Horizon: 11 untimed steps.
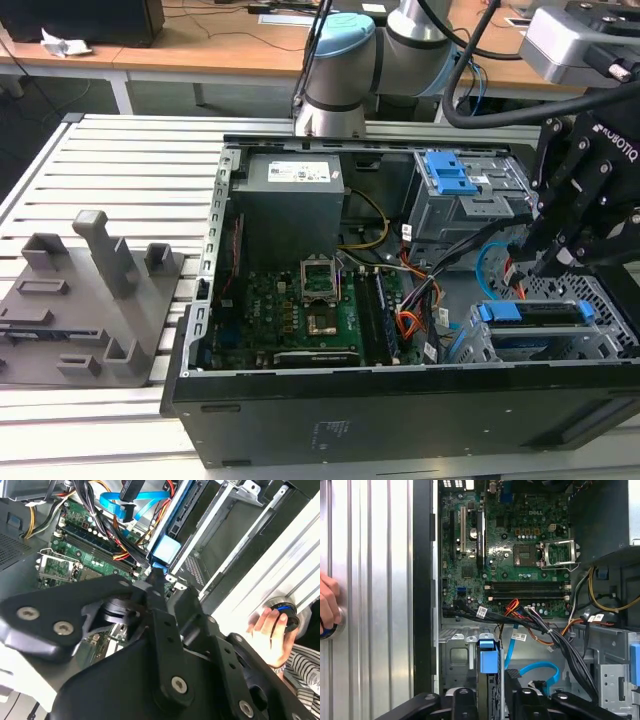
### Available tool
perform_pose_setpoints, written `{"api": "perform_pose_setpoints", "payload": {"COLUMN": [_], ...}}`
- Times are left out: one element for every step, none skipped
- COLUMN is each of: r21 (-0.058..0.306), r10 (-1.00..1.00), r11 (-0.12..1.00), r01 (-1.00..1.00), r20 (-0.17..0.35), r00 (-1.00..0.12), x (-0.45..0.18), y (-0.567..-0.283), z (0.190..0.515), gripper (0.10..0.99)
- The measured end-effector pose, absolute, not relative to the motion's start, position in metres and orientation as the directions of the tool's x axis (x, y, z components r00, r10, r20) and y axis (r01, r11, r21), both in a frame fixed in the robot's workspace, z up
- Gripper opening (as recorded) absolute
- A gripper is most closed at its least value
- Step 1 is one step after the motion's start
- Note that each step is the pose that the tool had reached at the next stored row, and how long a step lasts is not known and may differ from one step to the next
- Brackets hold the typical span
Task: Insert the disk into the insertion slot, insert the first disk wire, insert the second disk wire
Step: 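Insert the disk into the insertion slot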
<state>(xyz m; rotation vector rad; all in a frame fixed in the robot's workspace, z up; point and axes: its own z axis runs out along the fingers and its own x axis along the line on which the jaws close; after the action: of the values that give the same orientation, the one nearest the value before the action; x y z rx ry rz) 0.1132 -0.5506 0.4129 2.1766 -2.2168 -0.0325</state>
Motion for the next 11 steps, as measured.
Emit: {"api": "perform_pose_setpoints", "payload": {"r21": [0.039, 0.039, 0.039, 0.039, 0.039, 0.039, 0.039, 0.039, 0.039, 0.039, 0.039], "r10": [-1.000, -1.000, -1.000, -1.000, -1.000, -1.000, -1.000, -1.000, -1.000, -1.000, -1.000], "r11": [0.019, 0.019, 0.019, 0.019, 0.019, 0.019, 0.019, 0.019, 0.019, 0.019, 0.019], "r01": [-0.999, -0.999, -0.999, -0.999, -0.999, -0.999, -0.999, -0.999, -0.999, -0.999, -0.999], "r20": [0.010, 0.010, 0.010, 0.010, 0.010, 0.010, 0.010, 0.010, 0.011, 0.011, 0.011], "r00": [-0.018, -0.018, -0.018, -0.018, -0.018, -0.018, -0.018, -0.018, -0.018, -0.018, -0.018], "x": [0.1132, 0.1132, 0.1132, 0.1132, 0.1132, 0.1132, 0.1132, 0.1132, 0.1132, 0.1132, 0.1132], "y": [-0.5506, -0.5506, -0.5506, -0.5506, -0.5506, -0.5506, -0.5506, -0.5506, -0.5506, -0.5506, -0.5506], "z": [0.4129, 0.4128, 0.4128, 0.4127, 0.4127, 0.4126, 0.4126, 0.4125, 0.4124, 0.4124, 0.4124], "gripper": [0.294, 0.235, 0.176, 0.114, 0.106, 0.106, 0.106, 0.106, 0.106, 0.106, 0.106]}}
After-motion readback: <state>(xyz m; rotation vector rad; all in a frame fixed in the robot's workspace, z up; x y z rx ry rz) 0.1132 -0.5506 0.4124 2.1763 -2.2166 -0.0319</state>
